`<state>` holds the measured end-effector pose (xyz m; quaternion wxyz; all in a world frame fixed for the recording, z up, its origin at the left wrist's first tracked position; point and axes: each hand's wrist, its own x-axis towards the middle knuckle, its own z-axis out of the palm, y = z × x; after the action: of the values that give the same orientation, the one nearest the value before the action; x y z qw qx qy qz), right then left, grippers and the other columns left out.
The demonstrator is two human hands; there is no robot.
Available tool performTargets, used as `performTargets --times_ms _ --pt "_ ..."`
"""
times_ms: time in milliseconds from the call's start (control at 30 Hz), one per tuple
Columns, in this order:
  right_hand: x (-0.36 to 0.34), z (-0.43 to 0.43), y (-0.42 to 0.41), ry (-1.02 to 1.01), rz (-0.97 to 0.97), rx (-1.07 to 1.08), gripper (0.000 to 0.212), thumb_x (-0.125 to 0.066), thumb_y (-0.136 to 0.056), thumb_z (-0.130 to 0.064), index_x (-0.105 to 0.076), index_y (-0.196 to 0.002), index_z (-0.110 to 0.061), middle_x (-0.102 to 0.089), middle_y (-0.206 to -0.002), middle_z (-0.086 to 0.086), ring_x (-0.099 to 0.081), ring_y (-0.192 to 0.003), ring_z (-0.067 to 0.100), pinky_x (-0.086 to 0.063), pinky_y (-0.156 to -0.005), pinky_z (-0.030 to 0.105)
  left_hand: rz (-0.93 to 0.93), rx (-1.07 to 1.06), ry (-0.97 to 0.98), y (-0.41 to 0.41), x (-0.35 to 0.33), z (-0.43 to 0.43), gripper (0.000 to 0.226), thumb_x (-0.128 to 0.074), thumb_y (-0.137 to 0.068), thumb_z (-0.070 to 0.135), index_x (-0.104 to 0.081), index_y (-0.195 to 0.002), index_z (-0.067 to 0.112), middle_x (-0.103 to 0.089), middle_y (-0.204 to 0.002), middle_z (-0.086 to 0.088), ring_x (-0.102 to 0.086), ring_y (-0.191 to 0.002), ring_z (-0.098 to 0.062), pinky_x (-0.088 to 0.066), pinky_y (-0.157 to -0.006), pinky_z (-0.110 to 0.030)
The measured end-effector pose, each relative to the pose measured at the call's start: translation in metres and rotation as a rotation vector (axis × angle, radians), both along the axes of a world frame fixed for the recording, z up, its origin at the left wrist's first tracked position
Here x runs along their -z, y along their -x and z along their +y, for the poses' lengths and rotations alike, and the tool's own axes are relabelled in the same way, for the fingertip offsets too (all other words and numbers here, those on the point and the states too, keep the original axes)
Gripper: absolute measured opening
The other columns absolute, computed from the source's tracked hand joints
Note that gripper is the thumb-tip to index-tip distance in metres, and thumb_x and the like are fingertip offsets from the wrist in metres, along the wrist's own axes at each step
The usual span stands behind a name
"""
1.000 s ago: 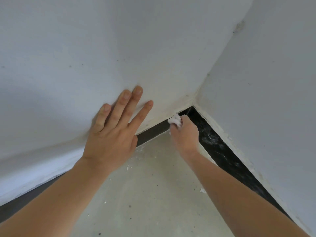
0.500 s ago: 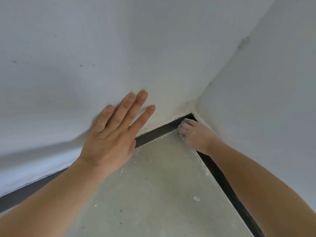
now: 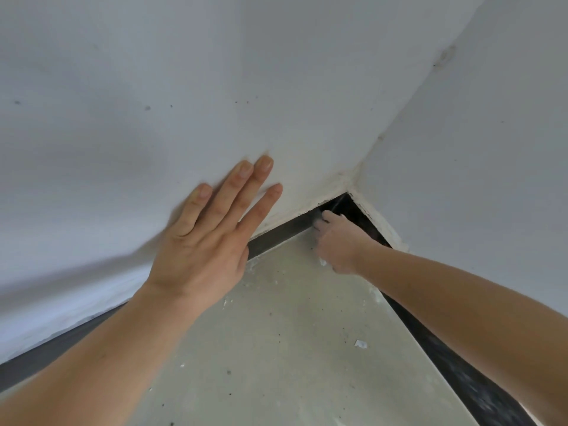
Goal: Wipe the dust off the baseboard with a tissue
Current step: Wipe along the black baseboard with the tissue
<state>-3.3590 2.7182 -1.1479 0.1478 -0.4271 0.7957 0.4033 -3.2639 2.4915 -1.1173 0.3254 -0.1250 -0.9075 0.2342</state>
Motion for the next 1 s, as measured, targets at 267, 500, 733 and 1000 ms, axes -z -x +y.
performTargets --times_ms 267,500,733,1000 --pt "-0.001 0.021 0.009 -0.042 0.216 0.032 0.027 -0.057 -0.079 -0.003 -0.072 -0.1 -0.011 -0.059 -0.109 0.01 -0.06 -0.088 0.026 -0.044 -0.091 0.034 -0.017 0.019 -0.02 0.0 -0.002 0.001 0.079 -0.045 -0.082 0.023 -0.017 -0.155 0.021 0.009 -0.161 -0.009 0.016 -0.147 -0.024 0.016 -0.117 -0.04" --pt "0.022 0.01 0.005 -0.011 0.034 0.401 0.022 -0.044 -0.091 -0.003 -0.063 -0.102 -0.007 -0.029 -0.065 0.004 -0.03 -0.058 0.012 -0.019 -0.05 0.018 -0.028 0.026 -0.042 -0.001 -0.002 0.0 0.075 -0.038 -0.084 0.019 -0.017 -0.155 0.021 0.008 -0.161 -0.008 0.013 -0.148 -0.023 0.016 -0.118 -0.04" --pt "-0.008 0.003 0.005 0.015 0.216 0.236 0.024 -0.052 -0.086 -0.001 -0.061 -0.108 -0.008 -0.051 -0.106 0.008 -0.054 -0.094 0.024 -0.036 -0.07 0.031 -0.024 0.017 -0.028 0.0 -0.003 0.002 0.075 -0.038 -0.084 0.02 -0.015 -0.156 0.022 0.007 -0.161 -0.009 0.015 -0.147 -0.025 0.016 -0.117 -0.041" --pt "-0.008 0.031 -0.043 -0.241 0.036 0.296 0.028 -0.055 -0.087 -0.005 -0.062 -0.114 -0.009 -0.058 -0.107 0.007 -0.056 -0.097 0.023 -0.038 -0.067 0.028 -0.034 0.03 -0.059 0.0 -0.004 0.0 0.076 -0.04 -0.083 0.019 -0.016 -0.155 0.022 0.007 -0.161 -0.008 0.015 -0.147 -0.023 0.018 -0.117 -0.039"
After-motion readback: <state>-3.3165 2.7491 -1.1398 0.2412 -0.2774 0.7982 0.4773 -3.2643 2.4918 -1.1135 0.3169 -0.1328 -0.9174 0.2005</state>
